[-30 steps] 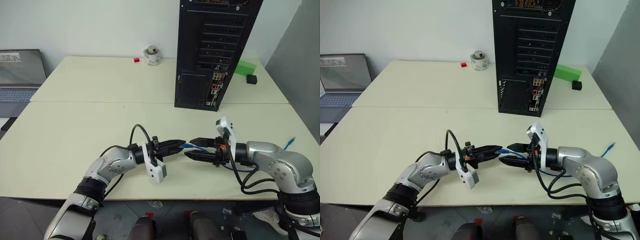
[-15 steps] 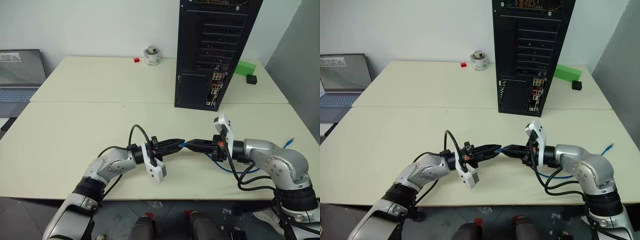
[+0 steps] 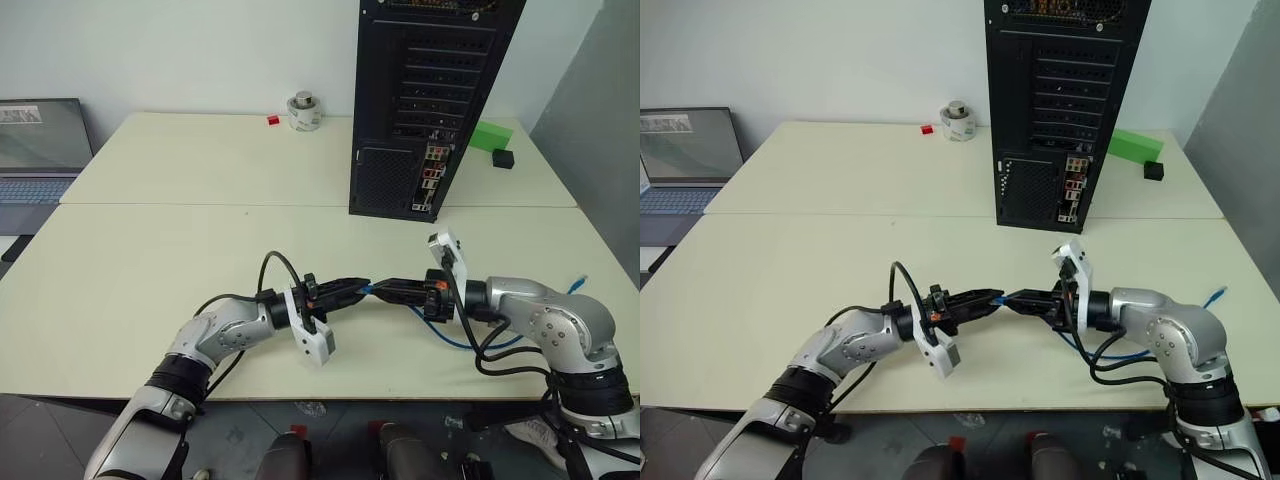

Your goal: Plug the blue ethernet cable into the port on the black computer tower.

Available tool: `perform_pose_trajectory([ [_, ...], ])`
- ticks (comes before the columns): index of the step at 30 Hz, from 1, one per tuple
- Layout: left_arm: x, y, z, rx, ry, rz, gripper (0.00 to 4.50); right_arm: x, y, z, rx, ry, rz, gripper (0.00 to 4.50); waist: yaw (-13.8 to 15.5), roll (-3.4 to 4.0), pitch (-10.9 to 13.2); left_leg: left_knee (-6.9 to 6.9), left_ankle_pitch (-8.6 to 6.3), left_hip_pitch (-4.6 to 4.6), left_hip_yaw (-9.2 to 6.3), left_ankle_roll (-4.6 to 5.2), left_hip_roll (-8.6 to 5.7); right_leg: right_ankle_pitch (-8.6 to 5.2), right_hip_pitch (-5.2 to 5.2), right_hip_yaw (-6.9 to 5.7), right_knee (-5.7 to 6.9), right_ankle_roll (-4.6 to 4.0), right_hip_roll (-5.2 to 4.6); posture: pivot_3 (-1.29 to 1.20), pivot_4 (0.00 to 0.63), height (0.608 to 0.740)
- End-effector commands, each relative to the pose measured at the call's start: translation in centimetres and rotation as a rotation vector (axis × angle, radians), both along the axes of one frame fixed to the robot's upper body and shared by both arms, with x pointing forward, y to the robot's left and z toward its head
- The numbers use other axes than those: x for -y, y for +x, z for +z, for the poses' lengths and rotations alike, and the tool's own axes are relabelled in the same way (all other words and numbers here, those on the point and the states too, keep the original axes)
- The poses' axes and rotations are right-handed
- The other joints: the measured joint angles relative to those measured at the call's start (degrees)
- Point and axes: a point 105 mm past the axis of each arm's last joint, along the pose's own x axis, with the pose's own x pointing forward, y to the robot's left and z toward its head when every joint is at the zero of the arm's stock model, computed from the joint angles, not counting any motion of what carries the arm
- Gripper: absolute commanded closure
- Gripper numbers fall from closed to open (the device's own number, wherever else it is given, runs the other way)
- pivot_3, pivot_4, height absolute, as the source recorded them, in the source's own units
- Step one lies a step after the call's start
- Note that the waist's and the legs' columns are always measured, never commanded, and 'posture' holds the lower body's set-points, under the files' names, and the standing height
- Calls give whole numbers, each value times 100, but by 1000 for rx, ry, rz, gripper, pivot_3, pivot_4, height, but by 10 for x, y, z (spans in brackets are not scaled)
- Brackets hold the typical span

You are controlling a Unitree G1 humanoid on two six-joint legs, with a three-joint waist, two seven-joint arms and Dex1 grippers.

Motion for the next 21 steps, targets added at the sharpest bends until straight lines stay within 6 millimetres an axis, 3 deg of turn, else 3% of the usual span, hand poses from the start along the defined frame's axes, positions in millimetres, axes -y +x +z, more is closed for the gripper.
perform_pose_trajectory([
  [1,1,3,5,-47,-24,5,2716,3,2,15,50,17,7,4500,0,0,0,0,0,0,0,0,0,0,0,0,0,0,0,0,150,740],
  [10,-13,14,-2,-213,-18,91,894,25,19,32,145,31,-142,4500,-1,0,0,0,0,-1,0,0,0,0,-1,-1,0,0,0,0,150,740],
  [12,-16,18,0,-302,-59,123,894,34,29,40,202,29,-231,4500,-3,0,0,0,0,-1,0,0,0,0,-1,-1,0,0,0,0,150,740],
  [15,-17,33,20,-559,-294,200,894,46,48,52,325,-2,-420,4500,-14,0,0,-1,0,-1,0,0,1,0,-2,1,1,0,1,0,150,740],
  [21,-8,44,50,-905,-492,215,894,42,77,72,514,-46,-730,4500,-35,1,0,4,0,-15,-10,0,5,0,-9,-4,3,1,9,0,150,740],
])
